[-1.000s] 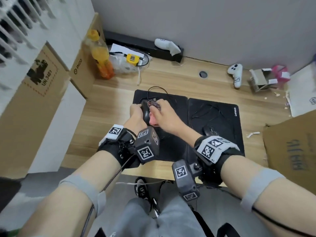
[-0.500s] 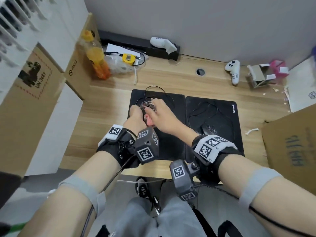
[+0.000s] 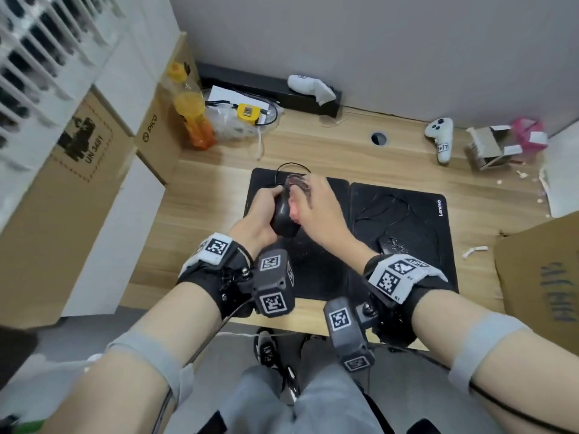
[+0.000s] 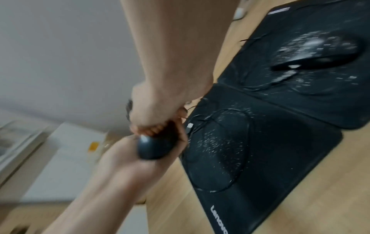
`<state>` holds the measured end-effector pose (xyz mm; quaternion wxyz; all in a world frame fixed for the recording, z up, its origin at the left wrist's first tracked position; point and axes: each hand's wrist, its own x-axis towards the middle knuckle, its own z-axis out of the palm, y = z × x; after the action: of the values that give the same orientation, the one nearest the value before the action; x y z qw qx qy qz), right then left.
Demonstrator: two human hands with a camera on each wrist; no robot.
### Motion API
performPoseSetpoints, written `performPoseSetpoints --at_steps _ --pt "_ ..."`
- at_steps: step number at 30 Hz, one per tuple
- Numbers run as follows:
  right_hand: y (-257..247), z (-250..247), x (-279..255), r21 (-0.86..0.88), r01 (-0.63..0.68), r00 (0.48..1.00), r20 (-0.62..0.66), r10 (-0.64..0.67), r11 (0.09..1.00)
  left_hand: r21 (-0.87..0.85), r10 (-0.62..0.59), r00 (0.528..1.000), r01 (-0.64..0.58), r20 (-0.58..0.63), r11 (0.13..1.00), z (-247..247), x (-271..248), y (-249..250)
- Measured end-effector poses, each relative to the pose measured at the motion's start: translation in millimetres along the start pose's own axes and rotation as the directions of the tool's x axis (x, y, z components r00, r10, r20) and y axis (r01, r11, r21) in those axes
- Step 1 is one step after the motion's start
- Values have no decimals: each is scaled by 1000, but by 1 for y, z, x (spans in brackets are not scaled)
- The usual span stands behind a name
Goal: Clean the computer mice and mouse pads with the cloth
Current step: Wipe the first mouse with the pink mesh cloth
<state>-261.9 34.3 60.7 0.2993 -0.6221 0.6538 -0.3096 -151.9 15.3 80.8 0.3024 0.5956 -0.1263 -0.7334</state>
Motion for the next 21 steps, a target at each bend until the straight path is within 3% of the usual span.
performPoseSetpoints --at_steps 2,4,8,10,12,14,18,21 --pt "4 -7 10 91 -153 974 -153 166 984 40 1 994 -5 105 999 0 -6 0" --pt "3 -2 19 77 -249 962 -100 256 966 11 10 993 -12 115 1000 -2 -5 -1" --pt "-14 18 11 23 -158 977 146 153 987 -69 8 996 -14 -89 997 -18 3 -1" --pt "-16 22 -7 3 -105 953 285 100 994 -75 -11 993 2 -116 997 -27 4 -8" --pt "-9 19 -19 43 -59 942 334 41 997 -77 -15 994 6 -113 997 -26 -2 -10" --pt "5 7 -16 36 -34 962 273 23 999 -83 -47 994 39 -99 996 -19 -4 -10" --pt "24 -6 12 62 -188 972 153 177 980 -31 -33 999 34 32 999 -15 -5 -9" --pt "6 6 6 59 -198 970 156 187 978 -48 -19 999 17 -51 999 -20 1 -10"
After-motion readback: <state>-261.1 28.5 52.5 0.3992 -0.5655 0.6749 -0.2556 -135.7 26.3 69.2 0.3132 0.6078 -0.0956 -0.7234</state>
